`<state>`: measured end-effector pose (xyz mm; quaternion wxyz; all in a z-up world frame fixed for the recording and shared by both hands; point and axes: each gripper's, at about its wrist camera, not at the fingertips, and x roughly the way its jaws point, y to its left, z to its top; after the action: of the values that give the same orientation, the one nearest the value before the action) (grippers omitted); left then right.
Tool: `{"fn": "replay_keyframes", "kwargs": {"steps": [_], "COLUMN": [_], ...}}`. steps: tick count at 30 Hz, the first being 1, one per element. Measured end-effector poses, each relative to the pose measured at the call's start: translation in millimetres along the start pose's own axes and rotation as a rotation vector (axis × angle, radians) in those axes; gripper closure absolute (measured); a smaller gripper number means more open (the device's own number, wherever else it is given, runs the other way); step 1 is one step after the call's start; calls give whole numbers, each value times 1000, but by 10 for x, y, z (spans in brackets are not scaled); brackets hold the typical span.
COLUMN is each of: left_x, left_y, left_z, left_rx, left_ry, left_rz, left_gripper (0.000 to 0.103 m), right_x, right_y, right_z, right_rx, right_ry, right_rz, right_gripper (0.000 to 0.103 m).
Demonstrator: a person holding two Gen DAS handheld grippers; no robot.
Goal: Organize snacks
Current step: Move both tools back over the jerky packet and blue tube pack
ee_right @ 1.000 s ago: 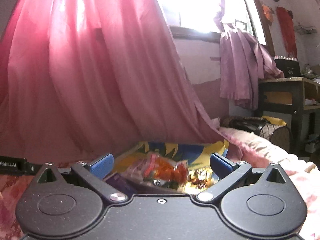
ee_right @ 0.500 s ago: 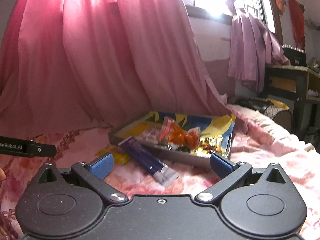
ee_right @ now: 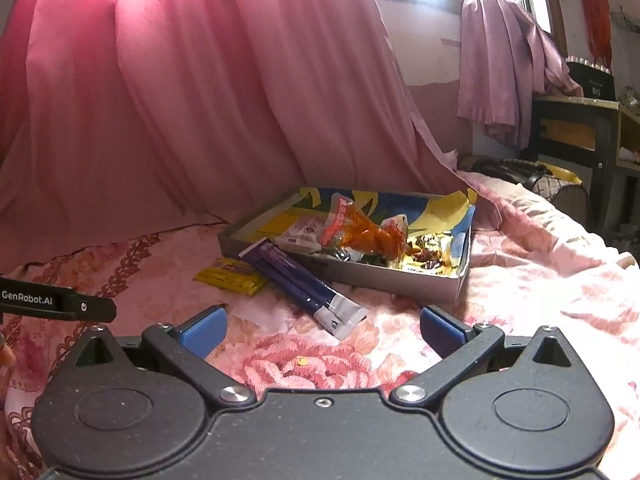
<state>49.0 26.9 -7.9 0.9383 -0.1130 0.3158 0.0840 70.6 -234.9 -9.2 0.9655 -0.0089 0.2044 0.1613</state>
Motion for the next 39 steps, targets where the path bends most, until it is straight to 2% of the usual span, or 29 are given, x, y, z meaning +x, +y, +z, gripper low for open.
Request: {"fn": "replay_keyframes", "kwargs": {"steps": [17, 31, 39], "left_x": [157, 372, 491], "left_y": [-115, -226, -283], "left_z": [-13, 28, 88], "left_rx": [31, 30, 20], "left_ry": [-29, -40, -56], "left_rz": [68, 71, 69], "left_gripper": [0, 0, 0], "right_x": [285, 479, 595], "right_y": [-120, -252, -293], "right_z": [39, 104, 168], "right_rx": [53, 86, 56], "right_ry": [21, 21, -8], "right_rz": [46, 82, 103], "right_gripper": [1, 1, 1]}}
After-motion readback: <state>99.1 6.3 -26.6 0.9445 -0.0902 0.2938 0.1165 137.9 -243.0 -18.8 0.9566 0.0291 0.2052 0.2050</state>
